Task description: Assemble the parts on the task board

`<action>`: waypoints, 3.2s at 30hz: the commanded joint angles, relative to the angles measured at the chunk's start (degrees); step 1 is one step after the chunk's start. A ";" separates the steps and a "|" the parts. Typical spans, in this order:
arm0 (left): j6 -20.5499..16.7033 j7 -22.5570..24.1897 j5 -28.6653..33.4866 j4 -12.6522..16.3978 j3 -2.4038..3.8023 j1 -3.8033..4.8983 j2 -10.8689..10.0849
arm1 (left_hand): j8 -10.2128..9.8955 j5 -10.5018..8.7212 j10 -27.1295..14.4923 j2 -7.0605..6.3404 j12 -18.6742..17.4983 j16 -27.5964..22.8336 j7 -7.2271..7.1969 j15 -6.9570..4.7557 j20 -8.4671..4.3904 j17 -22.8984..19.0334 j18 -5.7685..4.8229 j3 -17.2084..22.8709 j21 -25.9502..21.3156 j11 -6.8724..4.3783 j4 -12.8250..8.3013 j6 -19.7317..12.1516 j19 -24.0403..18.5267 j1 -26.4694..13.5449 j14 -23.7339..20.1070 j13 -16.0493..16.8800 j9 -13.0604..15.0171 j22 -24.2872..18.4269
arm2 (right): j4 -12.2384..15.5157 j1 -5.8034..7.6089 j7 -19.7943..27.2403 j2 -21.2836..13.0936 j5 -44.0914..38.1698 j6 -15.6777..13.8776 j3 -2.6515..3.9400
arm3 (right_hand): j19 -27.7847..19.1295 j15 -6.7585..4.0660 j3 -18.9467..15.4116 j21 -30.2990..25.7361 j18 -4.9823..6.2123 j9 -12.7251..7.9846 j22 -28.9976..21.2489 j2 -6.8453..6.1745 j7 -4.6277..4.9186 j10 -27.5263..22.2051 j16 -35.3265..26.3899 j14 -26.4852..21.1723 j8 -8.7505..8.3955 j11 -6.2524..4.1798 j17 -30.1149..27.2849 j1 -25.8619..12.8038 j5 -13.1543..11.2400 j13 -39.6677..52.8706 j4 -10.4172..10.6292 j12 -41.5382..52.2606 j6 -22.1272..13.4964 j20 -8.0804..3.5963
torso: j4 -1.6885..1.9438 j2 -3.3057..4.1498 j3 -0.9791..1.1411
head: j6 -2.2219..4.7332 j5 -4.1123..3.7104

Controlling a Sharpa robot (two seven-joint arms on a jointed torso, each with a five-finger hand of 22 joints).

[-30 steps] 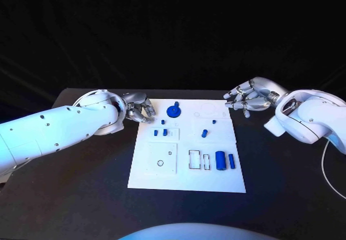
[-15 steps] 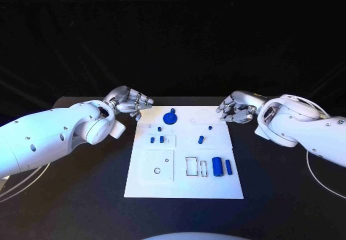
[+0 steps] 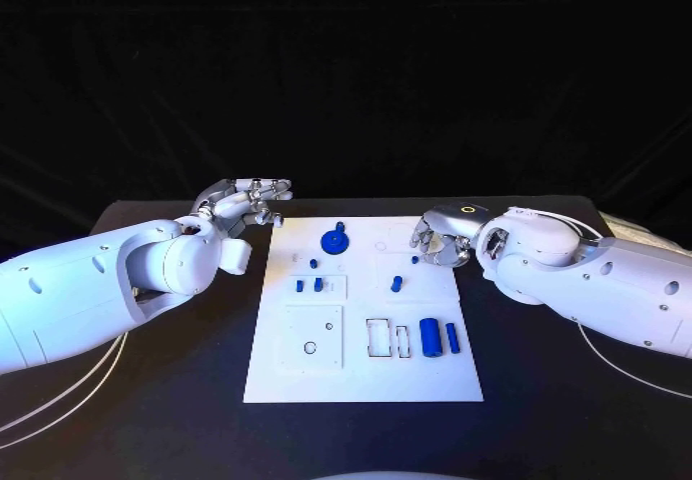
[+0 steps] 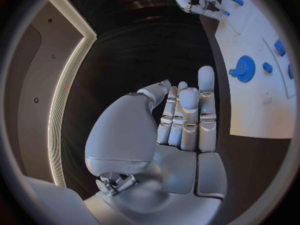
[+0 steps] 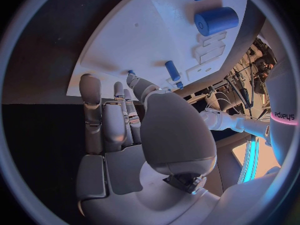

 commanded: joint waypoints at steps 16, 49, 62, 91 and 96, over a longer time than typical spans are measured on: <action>0.12 2.11 4.52 1.30 -0.12 -0.28 0.35 | 0.94 -0.23 -0.86 0.36 1.23 -0.50 -0.27 -0.01 0.01 -1.10 0.62 -0.82 -0.92 -0.09 -1.24 -0.58 -0.17 1.63 -0.63 0.22 0.02 -0.68 | -0.38 -1.31 0.54 1.61 -5.27 3.82 -0.02 | 0.99 -0.46 1.39 1.19 -0.47 0.30 1.11 0.16 -0.25 1.91 -0.12 2.30 -0.14 -0.22 -0.88 -0.77 -0.42 -2.52 -0.18 -0.64 2.20 -0.31 | -0.01 -0.02 -0.03 | -0.18 0.07; -0.41 1.43 3.91 1.25 -0.12 -0.29 0.33 | 1.36 -0.45 -2.79 0.64 2.05 -0.58 0.27 0.33 0.15 -1.91 0.51 -1.91 -1.49 0.41 -1.83 -2.10 0.14 1.91 -0.83 0.14 -0.14 -1.36 | 3.82 -2.35 -3.91 -0.15 -9.25 -5.30 0.60 | 2.91 -1.00 3.76 4.09 -1.16 1.49 5.58 3.49 -1.27 7.64 1.28 2.50 1.12 -1.35 -0.34 -0.24 -7.19 -4.81 -1.74 -1.35 6.64 -0.73 | -0.08 -0.11 0.02 | -0.82 0.09; -1.19 1.35 3.91 1.15 -0.12 -0.29 0.37 | 1.60 -0.54 -4.55 0.79 2.48 -0.48 0.74 0.68 0.39 -2.22 0.45 -2.55 -1.83 0.90 -2.03 -3.52 0.17 1.94 -1.05 0.01 -0.20 -1.73 | 8.69 -1.45 -3.46 -3.00 -6.35 -7.52 1.22 | 3.15 -0.82 4.07 4.51 -1.31 1.47 6.29 3.23 -1.13 7.46 1.43 2.53 0.86 -1.19 -0.27 -0.40 -7.14 -5.16 -1.94 -1.85 6.42 -0.64 | -0.05 -0.01 0.07 | -0.59 0.19; 0.41 1.82 3.88 2.12 -0.11 -0.30 1.67 | 2.38 -0.51 -6.24 0.86 3.72 -0.34 1.15 1.10 0.77 -2.86 0.41 -3.80 -2.25 1.34 -1.69 -4.99 0.02 1.12 -1.62 0.03 -0.13 -2.16 | 14.47 -6.96 0.04 5.11 -1.99 -4.82 0.25 | 3.28 -0.31 5.07 4.79 -1.37 1.42 6.48 3.31 -0.31 7.42 1.41 2.43 0.29 -0.48 -0.65 -0.56 -6.98 -5.79 -2.37 -2.63 5.94 -0.23 | 0.05 0.01 -0.04 | -2.48 4.89; 0.51 1.75 3.88 2.36 -0.11 -0.30 1.79 | 2.42 -0.50 -6.29 0.90 3.78 -0.30 1.15 1.11 0.79 -2.83 0.42 -3.82 -2.27 1.34 -1.68 -5.03 0.01 1.12 -1.63 0.04 -0.13 -2.18 | 13.35 -8.07 0.49 6.36 -2.03 -4.51 0.14 | 3.25 -0.26 5.15 4.77 -1.35 1.42 6.42 3.32 -0.21 7.42 1.37 2.41 0.24 -0.39 -0.73 -0.59 -6.96 -5.84 -2.42 -2.69 5.91 -0.18 | -0.08 -0.04 -0.01 | -2.74 5.29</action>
